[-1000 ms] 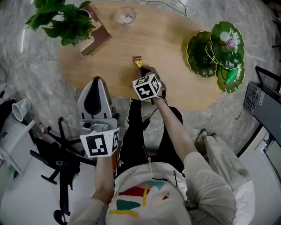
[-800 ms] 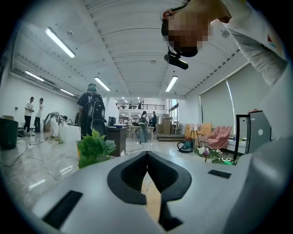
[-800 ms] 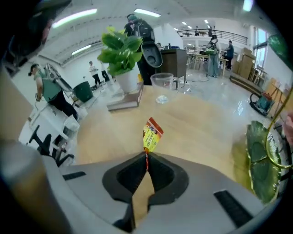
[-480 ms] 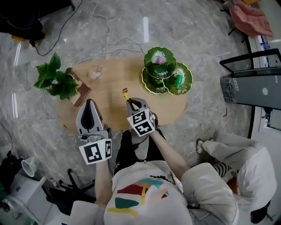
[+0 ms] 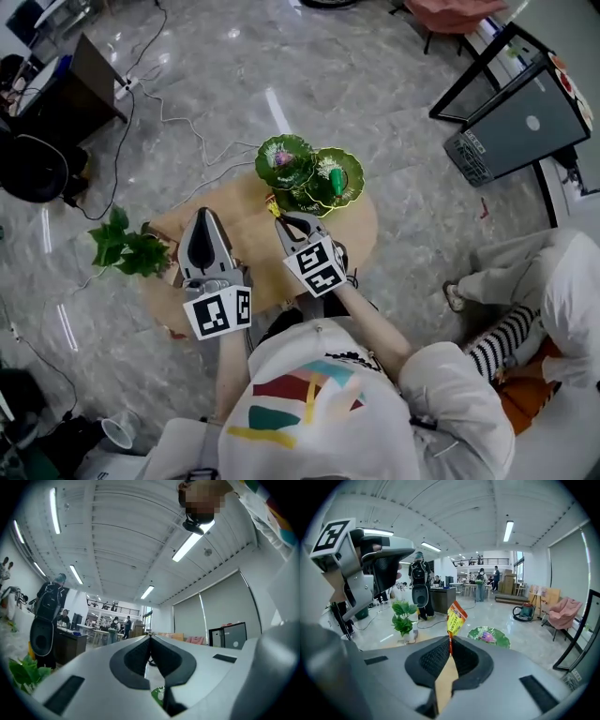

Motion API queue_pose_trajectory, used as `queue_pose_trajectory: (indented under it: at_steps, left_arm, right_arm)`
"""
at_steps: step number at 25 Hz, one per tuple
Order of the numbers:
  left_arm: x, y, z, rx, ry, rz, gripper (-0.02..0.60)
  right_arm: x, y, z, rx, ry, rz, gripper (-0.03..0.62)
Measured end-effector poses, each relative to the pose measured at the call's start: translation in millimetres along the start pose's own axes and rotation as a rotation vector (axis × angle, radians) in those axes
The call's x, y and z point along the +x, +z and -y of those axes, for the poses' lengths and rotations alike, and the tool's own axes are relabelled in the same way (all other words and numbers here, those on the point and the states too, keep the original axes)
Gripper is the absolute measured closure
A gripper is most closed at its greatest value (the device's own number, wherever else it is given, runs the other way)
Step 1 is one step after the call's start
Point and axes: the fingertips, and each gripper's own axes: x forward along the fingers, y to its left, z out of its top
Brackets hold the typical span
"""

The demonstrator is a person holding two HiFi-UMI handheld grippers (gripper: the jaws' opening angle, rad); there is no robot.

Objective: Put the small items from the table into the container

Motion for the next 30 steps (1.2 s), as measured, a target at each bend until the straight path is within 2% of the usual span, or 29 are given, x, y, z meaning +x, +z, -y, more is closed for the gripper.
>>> queue_pose_trajectory:
  at_steps: [8, 15, 19, 25, 30]
  left_arm:
    - [18, 1, 22, 0.007, -0.059, -0.001, 0.574]
    - [19, -23, 24, 0.002, -0.054, -0.064, 0.574]
    - [21, -50, 20, 0.012, -0.051, -0.113, 0.574]
    - [19, -103, 11, 0.029, -0.036, -0.208, 0.574]
    - [22, -141, 0, 0.038, -0.019, -0.260, 0.574]
  right_arm:
    - [-16, -10, 27, 0.028, -0.069, 0.001, 0.571]
    - [-2, -34, 36, 0.042, -0.059, -0.056, 0.571]
    - [26, -71, 46, 0.062, -0.060, -0.122, 0.571]
    - [84, -153, 71, 0.095, -0.095, -0.263, 0.571]
    - [125, -194, 93, 0.157, -0.155, -0.299, 0.569]
